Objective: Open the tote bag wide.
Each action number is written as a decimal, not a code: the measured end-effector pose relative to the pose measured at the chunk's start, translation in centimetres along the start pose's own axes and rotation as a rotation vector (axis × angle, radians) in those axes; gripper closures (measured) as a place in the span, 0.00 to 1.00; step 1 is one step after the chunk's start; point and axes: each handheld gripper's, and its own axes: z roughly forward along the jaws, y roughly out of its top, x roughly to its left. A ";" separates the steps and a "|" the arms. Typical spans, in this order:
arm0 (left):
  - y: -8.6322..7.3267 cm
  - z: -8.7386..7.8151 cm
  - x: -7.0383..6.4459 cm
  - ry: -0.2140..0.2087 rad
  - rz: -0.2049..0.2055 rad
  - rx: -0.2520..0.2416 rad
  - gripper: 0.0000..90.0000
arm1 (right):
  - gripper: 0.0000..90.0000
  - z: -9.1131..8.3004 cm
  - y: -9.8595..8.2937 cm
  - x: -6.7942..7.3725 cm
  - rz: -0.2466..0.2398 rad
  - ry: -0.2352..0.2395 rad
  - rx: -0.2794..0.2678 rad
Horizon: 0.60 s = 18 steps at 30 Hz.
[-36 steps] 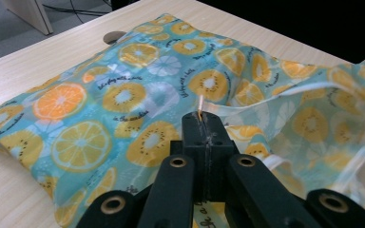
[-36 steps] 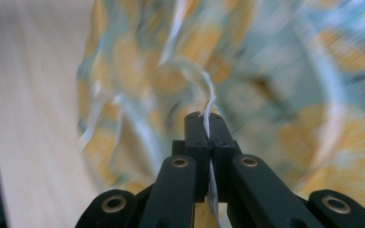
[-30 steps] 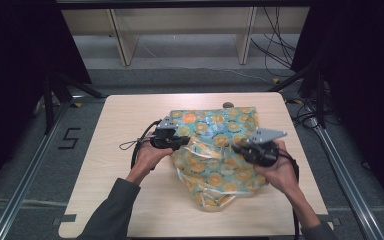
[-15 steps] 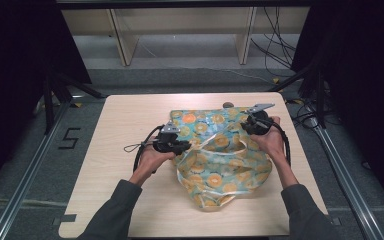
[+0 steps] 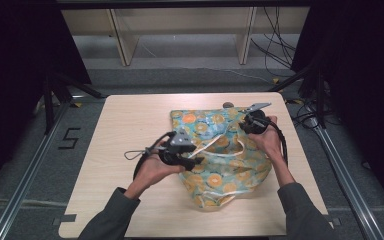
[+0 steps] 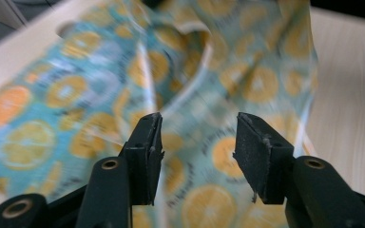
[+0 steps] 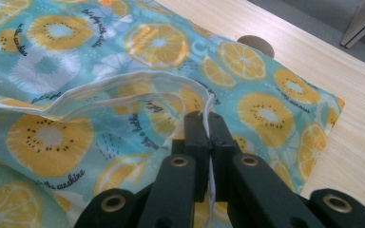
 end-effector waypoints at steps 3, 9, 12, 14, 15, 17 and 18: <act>-0.8 1.8 -0.3 0.048 0.044 0.111 0.59 | 1.00 -0.2 -0.1 -0.1 0.001 -0.002 -0.006; -3.2 4.1 0.9 0.187 0.087 0.321 0.53 | 0.99 -0.4 -0.2 -0.3 0.010 0.014 0.001; -3.6 4.7 1.0 0.212 0.089 0.341 0.51 | 0.99 -0.2 -0.3 -0.1 -0.001 0.016 0.002; -4.0 5.4 1.0 0.220 0.105 0.361 0.52 | 0.99 -0.1 -0.3 0.1 0.012 0.021 0.000; -4.4 5.8 1.1 0.225 0.127 0.371 0.57 | 0.99 0.1 -0.4 0.1 -0.011 0.021 0.005; -4.6 6.0 1.3 0.221 0.147 0.368 0.72 | 0.99 0.3 -0.5 0.2 0.001 0.018 -0.008; -4.7 6.0 1.4 0.210 0.151 0.367 0.72 | 0.99 0.3 -0.5 0.2 0.001 0.018 -0.008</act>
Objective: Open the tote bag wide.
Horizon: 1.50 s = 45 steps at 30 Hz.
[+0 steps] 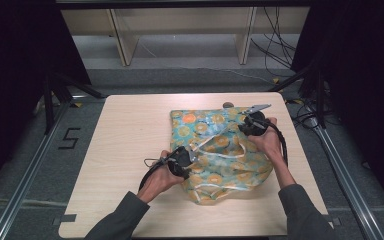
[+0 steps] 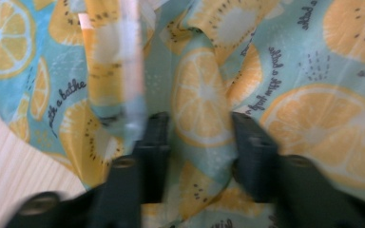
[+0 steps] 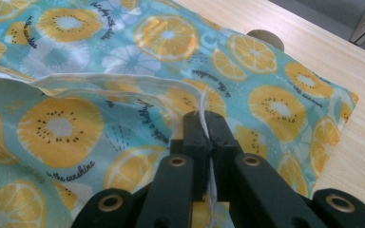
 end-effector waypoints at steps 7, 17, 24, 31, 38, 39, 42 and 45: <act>-0.1 -3.5 2.7 -0.087 -0.083 -0.235 0.99 | 0.88 -0.4 -0.4 -0.8 0.026 0.017 0.020; 2.0 -5.9 9.4 -0.096 -0.233 -0.357 0.99 | 0.66 -4.8 -0.2 -1.5 0.128 0.057 -0.092; 2.7 -4.9 10.3 -0.098 -0.263 -0.343 0.99 | 0.64 -9.6 0.0 1.5 0.029 0.161 -0.202; 3.2 -4.7 11.2 -0.102 -0.305 -0.351 0.99 | 0.59 -6.2 -0.8 7.1 -0.104 0.225 -0.110; 2.5 -5.0 11.5 -0.104 -0.306 -0.365 0.98 | 0.96 -2.9 -0.9 7.1 -0.210 0.088 0.040; 2.0 -4.9 11.3 -0.110 -0.297 -0.362 0.98 | 1.00 -3.0 -0.1 6.0 -0.192 0.051 0.008; 1.5 -4.7 10.8 -0.117 -0.289 -0.357 0.96 | 1.00 -3.6 1.1 4.7 -0.161 0.022 -0.051; 0.9 -4.5 9.5 -0.098 -0.248 -0.320 0.83 | 1.00 -4.3 3.0 3.3 -0.099 0.010 -0.133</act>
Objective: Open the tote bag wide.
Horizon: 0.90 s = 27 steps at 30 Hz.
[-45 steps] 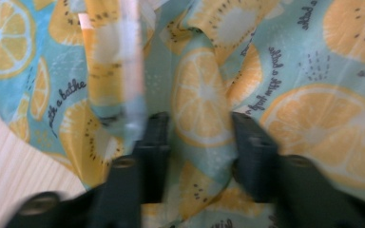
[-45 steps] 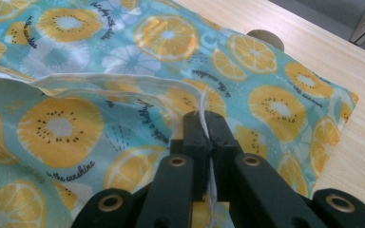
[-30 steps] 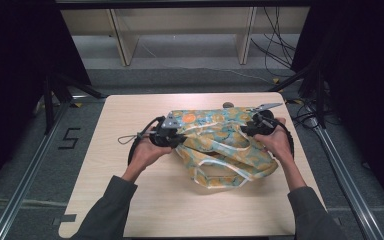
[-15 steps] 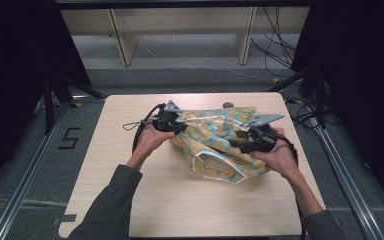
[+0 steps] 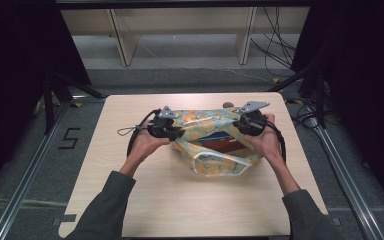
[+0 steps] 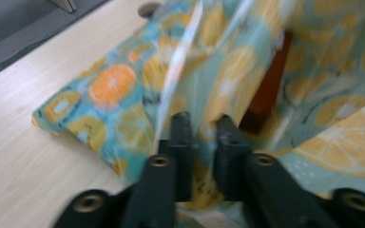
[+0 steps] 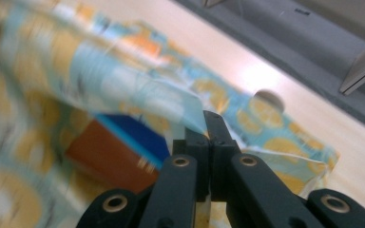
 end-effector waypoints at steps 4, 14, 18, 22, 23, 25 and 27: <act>0.4 -1.1 -2.5 0.108 0.087 0.016 0.57 | 1.00 0.1 1.5 -0.1 0.016 -0.002 0.015; 3.2 3.1 -6.1 0.196 0.162 0.133 0.40 | 1.00 1.3 2.0 -0.4 0.073 0.023 0.030; 3.3 7.0 -4.4 0.257 0.201 0.236 0.71 | 0.95 1.6 1.5 -0.9 0.072 0.008 0.021; 2.9 7.3 -2.5 0.195 0.116 0.147 0.99 | 0.71 1.2 0.6 -0.6 0.066 -0.008 0.063; 2.9 7.3 -2.5 0.195 0.116 0.147 0.99 | 0.67 1.0 0.2 -0.5 0.063 -0.007 0.070; 2.7 6.3 -2.5 0.165 0.107 0.123 0.99 | 0.62 0.7 -0.3 -0.3 0.075 0.005 0.074; 2.5 5.2 -2.5 0.128 0.082 0.080 0.99 | 0.58 0.2 -1.6 0.1 0.068 0.035 0.080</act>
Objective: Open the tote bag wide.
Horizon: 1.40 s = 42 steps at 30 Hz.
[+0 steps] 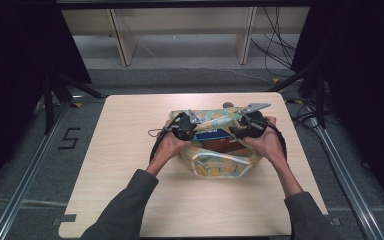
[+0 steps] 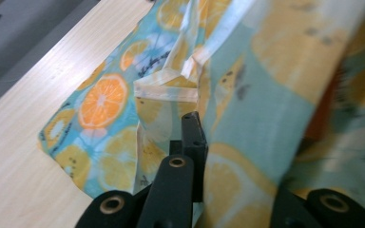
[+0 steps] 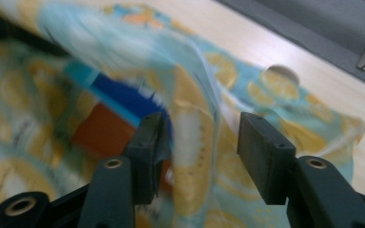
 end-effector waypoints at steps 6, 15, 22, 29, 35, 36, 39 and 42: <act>-1.7 -2.5 -0.4 -0.113 -0.019 -0.040 0.99 | 0.89 -0.7 -3.4 0.9 -0.095 -0.043 0.095; -2.9 -5.8 -1.2 -0.180 0.026 -0.071 0.99 | 1.00 -3.1 -4.3 1.6 -0.055 0.146 0.036; -2.3 -8.5 -0.2 -0.218 -0.005 -0.160 0.99 | 1.00 -5.5 -2.9 1.9 -0.074 0.212 -0.023; -1.9 -9.3 1.0 -0.226 -0.066 -0.218 0.99 | 1.00 -7.0 -1.9 2.3 -0.098 0.281 -0.071; -1.1 -7.0 2.3 -0.152 -0.098 -0.161 0.99 | 1.00 -6.0 -0.5 1.6 -0.064 0.183 -0.071; -0.9 -6.5 2.5 -0.140 -0.107 -0.153 0.99 | 1.00 -6.0 -0.5 1.6 -0.064 0.183 -0.071; -0.6 -3.6 3.5 -0.087 -0.118 -0.091 0.97 | 1.00 -4.4 0.1 0.0 -0.028 0.085 -0.043; -0.6 -1.6 4.0 -0.077 -0.156 -0.055 0.96 | 0.98 -2.5 0.2 -1.5 -0.009 0.017 -0.021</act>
